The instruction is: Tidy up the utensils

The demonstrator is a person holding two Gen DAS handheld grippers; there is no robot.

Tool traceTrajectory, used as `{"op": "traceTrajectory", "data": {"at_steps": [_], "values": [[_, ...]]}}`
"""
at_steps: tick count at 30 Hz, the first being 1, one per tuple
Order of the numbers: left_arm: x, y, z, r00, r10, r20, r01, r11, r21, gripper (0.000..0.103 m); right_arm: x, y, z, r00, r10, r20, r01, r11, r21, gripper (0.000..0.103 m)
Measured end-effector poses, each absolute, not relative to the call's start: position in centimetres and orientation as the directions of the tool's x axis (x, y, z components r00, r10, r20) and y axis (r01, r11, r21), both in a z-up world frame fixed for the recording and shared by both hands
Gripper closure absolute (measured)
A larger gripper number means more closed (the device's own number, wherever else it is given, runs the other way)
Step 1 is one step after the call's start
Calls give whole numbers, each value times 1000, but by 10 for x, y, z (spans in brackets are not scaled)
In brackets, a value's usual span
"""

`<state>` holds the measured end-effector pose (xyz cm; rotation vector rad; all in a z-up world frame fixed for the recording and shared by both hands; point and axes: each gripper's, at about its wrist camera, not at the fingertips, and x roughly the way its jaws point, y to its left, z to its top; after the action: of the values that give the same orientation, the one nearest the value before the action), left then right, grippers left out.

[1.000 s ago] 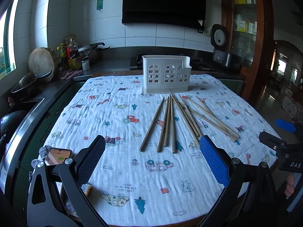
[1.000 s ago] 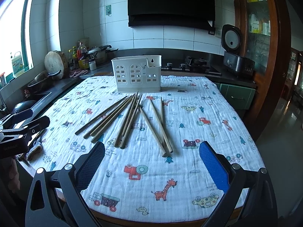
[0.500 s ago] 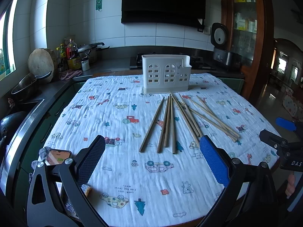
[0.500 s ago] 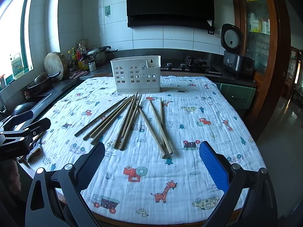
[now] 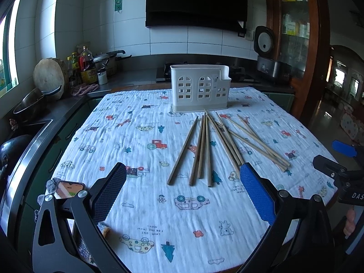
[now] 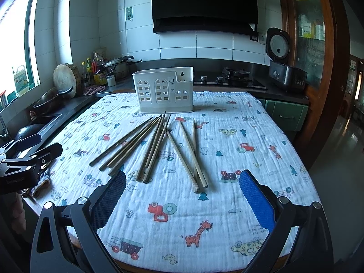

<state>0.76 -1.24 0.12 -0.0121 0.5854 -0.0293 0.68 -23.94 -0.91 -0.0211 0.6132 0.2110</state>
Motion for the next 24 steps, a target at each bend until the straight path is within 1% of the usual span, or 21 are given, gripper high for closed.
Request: {"op": "traceTrajectory", "data": {"at_steps": [21, 24], "values": [[30, -5, 1, 816, -40, -576, 26, 999, -32, 6, 29, -241, -16, 778, 223, -587, -247, 968, 40, 7], [34, -1, -1, 811, -29, -584, 26, 1000, -14, 6, 33, -244, -18, 775, 215, -595, -248, 968, 27, 7]]}}
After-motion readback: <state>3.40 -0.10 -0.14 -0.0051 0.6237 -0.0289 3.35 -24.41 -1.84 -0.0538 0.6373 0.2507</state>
